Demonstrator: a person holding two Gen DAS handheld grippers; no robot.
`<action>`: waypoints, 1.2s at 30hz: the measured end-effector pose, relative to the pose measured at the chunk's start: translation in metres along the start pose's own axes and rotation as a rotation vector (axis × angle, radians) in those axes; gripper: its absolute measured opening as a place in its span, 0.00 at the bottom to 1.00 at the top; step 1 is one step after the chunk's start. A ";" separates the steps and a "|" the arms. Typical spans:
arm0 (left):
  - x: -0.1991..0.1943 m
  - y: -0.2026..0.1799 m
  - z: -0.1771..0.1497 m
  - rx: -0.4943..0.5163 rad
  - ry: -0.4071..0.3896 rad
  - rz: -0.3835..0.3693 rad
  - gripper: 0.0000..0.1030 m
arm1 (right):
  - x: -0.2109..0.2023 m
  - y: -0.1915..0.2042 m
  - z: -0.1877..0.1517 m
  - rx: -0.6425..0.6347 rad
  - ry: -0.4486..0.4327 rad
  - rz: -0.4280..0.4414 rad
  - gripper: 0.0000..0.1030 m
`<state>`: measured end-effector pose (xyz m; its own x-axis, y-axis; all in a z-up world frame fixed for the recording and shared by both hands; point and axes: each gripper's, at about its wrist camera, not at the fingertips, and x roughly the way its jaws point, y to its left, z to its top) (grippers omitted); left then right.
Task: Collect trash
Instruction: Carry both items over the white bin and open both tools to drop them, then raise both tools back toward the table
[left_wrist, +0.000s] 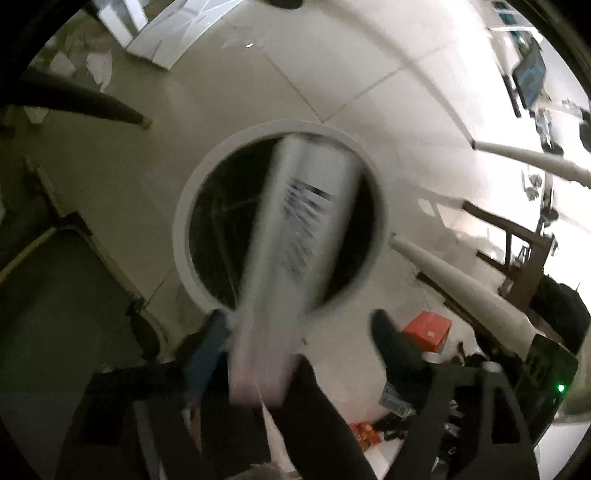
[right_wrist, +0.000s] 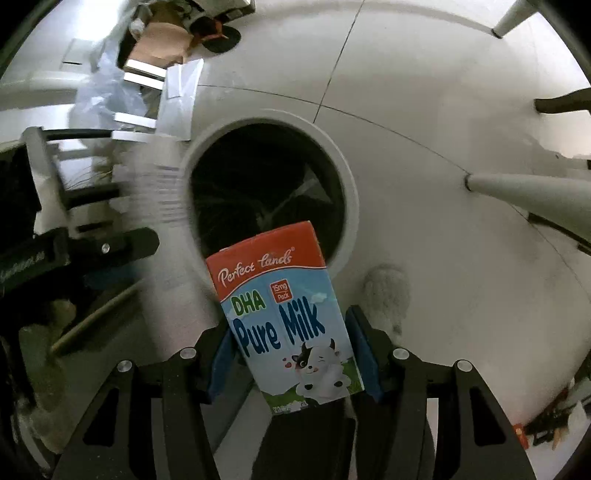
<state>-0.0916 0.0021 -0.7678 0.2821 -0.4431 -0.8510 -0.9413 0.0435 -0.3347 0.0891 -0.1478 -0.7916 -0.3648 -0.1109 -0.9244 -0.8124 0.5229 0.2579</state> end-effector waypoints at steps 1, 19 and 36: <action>0.003 0.006 0.000 -0.008 -0.008 0.004 0.87 | 0.010 0.000 0.006 -0.008 0.002 -0.006 0.58; -0.052 -0.005 -0.080 0.084 -0.338 0.396 0.88 | -0.020 0.032 -0.007 -0.179 -0.145 -0.246 1.00; -0.133 -0.038 -0.143 0.125 -0.371 0.420 0.88 | -0.140 0.056 -0.056 -0.197 -0.208 -0.257 1.00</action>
<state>-0.1194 -0.0688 -0.5838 -0.0442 -0.0223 -0.9988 -0.9639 0.2635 0.0368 0.0687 -0.1503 -0.6316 -0.0539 -0.0330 -0.9980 -0.9445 0.3260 0.0403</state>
